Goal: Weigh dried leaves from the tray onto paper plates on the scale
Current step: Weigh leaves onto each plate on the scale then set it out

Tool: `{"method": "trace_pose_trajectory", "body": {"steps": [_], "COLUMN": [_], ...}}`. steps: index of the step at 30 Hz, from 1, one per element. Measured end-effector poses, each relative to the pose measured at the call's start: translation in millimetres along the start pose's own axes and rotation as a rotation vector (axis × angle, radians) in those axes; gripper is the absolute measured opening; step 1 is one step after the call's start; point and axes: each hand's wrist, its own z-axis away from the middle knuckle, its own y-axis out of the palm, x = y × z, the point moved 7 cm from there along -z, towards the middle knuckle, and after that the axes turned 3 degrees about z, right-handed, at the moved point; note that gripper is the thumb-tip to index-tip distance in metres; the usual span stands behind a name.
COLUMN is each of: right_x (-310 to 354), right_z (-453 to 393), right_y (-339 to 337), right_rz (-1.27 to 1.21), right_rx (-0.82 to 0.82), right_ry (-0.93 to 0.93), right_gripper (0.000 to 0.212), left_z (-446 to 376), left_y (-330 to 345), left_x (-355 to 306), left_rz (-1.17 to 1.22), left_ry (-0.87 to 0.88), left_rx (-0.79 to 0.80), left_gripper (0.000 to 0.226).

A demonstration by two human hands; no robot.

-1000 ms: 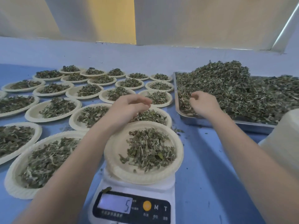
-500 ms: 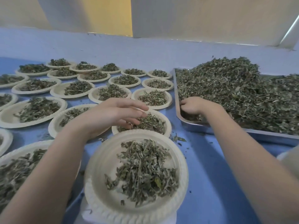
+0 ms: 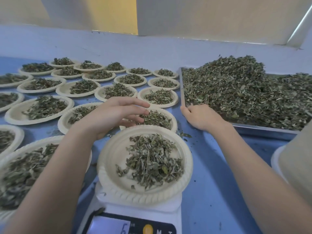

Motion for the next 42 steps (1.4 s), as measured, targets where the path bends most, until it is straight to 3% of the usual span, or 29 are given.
{"method": "trace_pose_trajectory", "body": {"steps": [3,8,12,16,22,28,32,35,42], "right_x": [-0.6,-7.6,42.9,119.7,163.7,172.1,169.1,166.1,167.9], "right_z": [-0.9,2.3,24.5,59.4,90.3,97.0,94.9,96.9,101.5], "right_y": [-6.3,-31.8,-69.1,-82.0,-53.1,-50.7,-52.1,-53.6,-62.9], "right_rz": [-0.015,-0.086,-0.354,-0.452,-0.213,-0.234,-0.254,-0.247,-0.354], "right_rx": [-0.077,-0.221,-0.354,-0.172,0.094,0.118,0.143,0.180,0.192], "right_ry": [0.006,0.132,-0.072,-0.381,-0.560,-0.611,-0.608,-0.619,-0.719], "right_gripper": [0.052,0.045,0.048,0.047,0.028,0.025,0.010,0.022,0.025], "left_z": [1.1,2.7,-0.6,-3.1,-1.4,0.0,-1.2,-2.3,-0.5], "left_y": [-6.3,-16.0,-16.9,-18.9,-25.2,-23.4,-19.3,-16.4,-17.2], "left_x": [1.3,3.8,7.5,12.2,9.8,6.5,9.9,10.8,10.2], "left_rz": [0.039,0.101,0.108,0.116,0.149,0.041,0.080,0.077,0.061], "left_ry": [-0.006,-0.011,-0.023,-0.037,0.009,0.038,0.018,0.015,0.011], "left_rx": [-0.071,-0.167,-0.183,-0.192,-0.246,-0.237,-0.184,-0.156,-0.171], "left_gripper": [0.020,0.018,0.017,0.016,0.023,0.027,0.040,0.052,0.037]}}
